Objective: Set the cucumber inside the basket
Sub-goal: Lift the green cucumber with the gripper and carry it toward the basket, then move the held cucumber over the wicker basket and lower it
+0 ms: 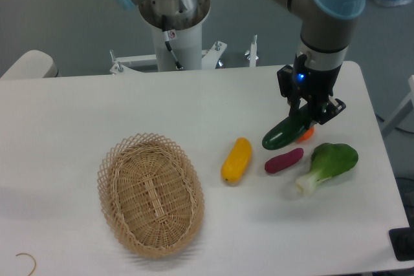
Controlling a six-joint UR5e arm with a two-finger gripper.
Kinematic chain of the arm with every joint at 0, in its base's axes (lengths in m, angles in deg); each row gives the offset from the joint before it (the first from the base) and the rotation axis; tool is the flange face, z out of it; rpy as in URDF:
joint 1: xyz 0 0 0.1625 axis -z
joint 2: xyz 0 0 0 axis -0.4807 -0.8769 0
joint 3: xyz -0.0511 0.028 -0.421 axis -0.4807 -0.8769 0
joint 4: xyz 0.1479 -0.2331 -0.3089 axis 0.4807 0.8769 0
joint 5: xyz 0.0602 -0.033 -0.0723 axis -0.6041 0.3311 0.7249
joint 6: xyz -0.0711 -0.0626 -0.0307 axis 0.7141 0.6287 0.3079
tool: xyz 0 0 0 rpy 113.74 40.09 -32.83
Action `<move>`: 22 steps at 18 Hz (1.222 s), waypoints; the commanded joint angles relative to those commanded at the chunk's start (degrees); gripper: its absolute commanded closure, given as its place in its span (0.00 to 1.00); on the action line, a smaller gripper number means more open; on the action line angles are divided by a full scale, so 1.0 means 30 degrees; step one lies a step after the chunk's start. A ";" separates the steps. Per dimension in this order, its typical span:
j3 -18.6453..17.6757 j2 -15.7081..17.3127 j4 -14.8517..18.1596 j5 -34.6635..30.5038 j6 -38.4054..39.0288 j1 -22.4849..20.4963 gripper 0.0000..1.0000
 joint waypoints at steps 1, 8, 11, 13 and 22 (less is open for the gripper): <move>-0.0029 0.0000 0.0000 0.0000 0.0000 0.0116 0.62; -0.0117 0.0029 0.0029 -0.0117 0.1054 0.0761 0.62; -0.0351 0.0175 0.0116 -0.0234 0.2134 0.1373 0.62; -0.0846 0.0641 0.0176 -0.0264 0.3567 0.2136 0.62; -0.3252 0.0999 -0.0641 -0.0146 1.1414 0.7024 0.61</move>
